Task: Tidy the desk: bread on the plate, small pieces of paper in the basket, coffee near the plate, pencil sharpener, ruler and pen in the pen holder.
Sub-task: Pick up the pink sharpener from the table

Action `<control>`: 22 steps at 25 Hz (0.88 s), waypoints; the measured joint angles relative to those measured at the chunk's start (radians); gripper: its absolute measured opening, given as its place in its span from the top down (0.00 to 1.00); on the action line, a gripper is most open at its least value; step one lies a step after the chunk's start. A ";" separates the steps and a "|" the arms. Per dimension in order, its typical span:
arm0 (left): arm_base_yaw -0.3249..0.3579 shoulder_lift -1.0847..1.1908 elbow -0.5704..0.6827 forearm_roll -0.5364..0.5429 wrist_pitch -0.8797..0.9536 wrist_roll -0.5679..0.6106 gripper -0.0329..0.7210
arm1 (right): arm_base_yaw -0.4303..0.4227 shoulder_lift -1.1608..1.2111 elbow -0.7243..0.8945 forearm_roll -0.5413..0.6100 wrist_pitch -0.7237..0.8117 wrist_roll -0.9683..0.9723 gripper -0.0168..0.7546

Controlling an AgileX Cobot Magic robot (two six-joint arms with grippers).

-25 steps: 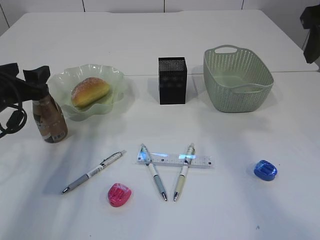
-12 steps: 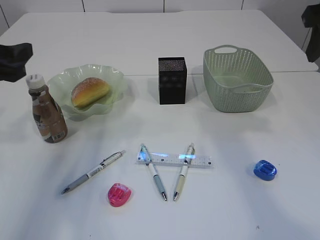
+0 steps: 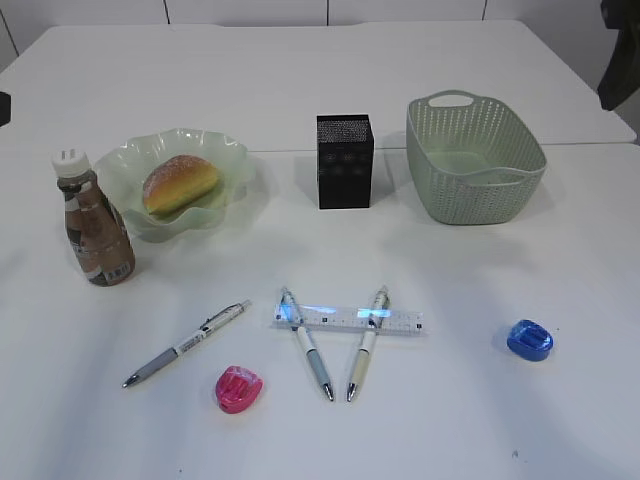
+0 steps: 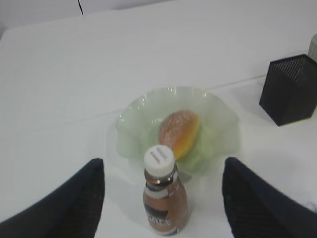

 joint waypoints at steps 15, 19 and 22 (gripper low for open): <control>0.000 -0.028 -0.085 0.000 0.438 -0.116 0.26 | 0.000 -0.078 0.228 0.118 0.000 0.000 0.33; 0.000 -0.028 -0.086 0.000 0.476 -0.135 0.26 | 0.000 -0.082 0.282 0.118 0.000 -0.002 0.33; 0.000 -0.028 -0.086 -0.003 0.512 -0.137 0.26 | 0.000 -0.082 0.289 0.118 0.000 -0.002 0.33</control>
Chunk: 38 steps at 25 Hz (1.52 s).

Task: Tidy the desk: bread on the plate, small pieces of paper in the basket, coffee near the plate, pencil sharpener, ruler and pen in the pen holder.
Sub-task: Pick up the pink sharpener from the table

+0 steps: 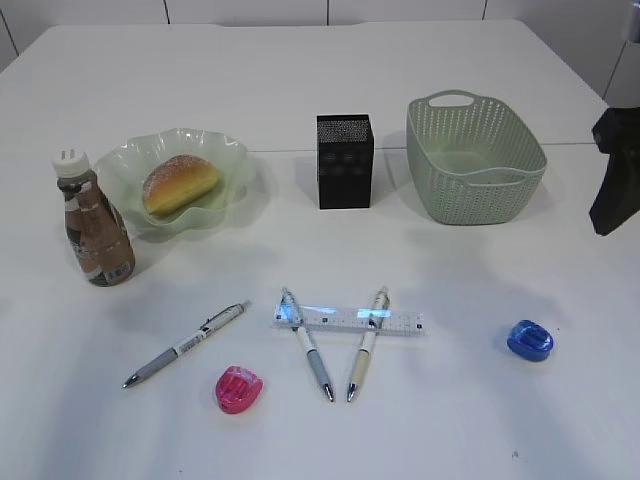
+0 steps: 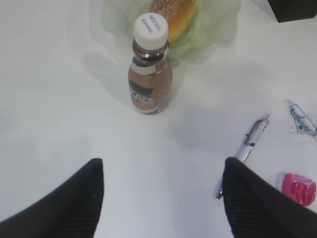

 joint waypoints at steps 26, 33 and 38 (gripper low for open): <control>0.000 0.000 0.000 0.031 0.070 -0.003 0.26 | 0.104 0.327 0.000 -0.141 -0.162 -0.378 0.33; 0.000 0.000 0.000 0.039 0.076 -0.003 0.26 | 0.104 0.355 0.011 -0.143 -0.208 -0.436 0.33; 0.000 0.000 0.000 0.039 0.079 -0.003 0.26 | 0.104 0.387 0.012 -0.143 -0.232 -0.441 0.33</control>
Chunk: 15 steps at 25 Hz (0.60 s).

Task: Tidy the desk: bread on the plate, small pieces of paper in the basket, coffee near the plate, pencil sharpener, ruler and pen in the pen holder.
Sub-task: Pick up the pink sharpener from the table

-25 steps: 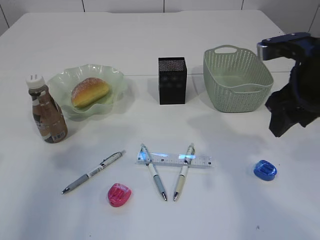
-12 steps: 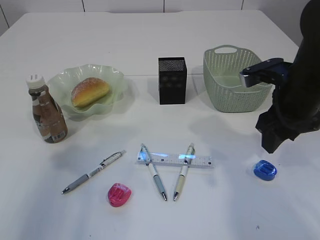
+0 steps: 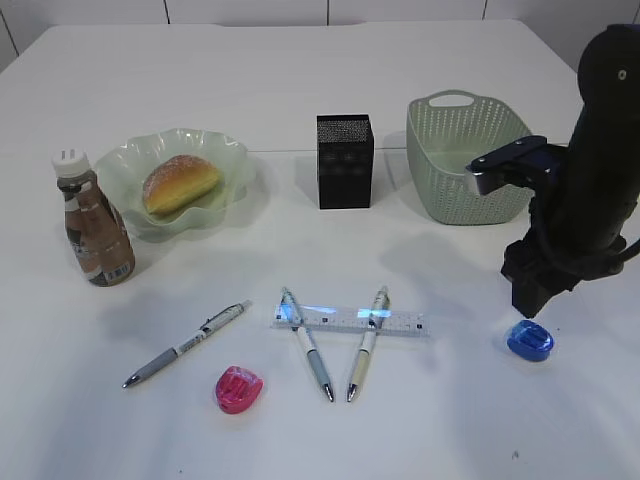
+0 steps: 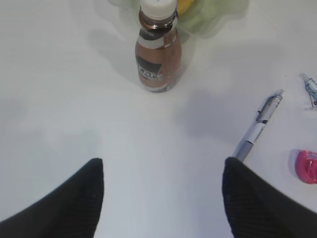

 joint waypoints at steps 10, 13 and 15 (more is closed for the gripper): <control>0.000 0.000 0.000 0.001 0.002 0.000 0.26 | 0.000 0.039 0.016 -0.044 -0.078 -0.002 0.27; 0.000 0.000 0.000 0.001 0.002 0.000 0.26 | 0.000 0.054 0.016 -0.044 -0.080 -0.002 0.27; 0.000 0.000 0.000 0.001 0.002 0.000 0.26 | 0.000 0.081 0.016 -0.042 -0.082 -0.002 0.27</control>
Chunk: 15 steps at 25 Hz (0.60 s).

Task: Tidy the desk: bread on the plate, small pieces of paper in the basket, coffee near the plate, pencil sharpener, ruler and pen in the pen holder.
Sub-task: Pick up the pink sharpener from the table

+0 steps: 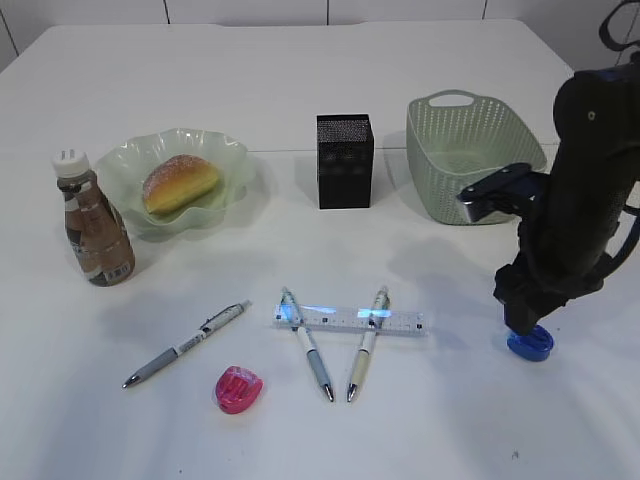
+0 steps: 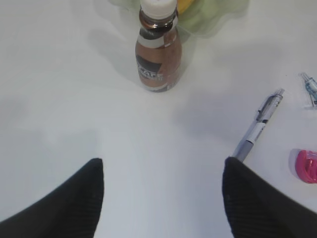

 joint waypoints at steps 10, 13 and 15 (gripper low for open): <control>0.000 0.000 0.000 0.003 0.000 0.000 0.26 | 0.000 0.027 0.000 0.034 0.000 -0.002 0.27; 0.000 0.000 0.000 0.005 0.000 0.000 0.26 | 0.000 0.055 0.000 0.039 0.000 -0.002 0.27; 0.000 0.000 0.000 0.005 0.000 0.000 0.26 | 0.000 0.060 0.000 0.039 0.000 -0.002 0.27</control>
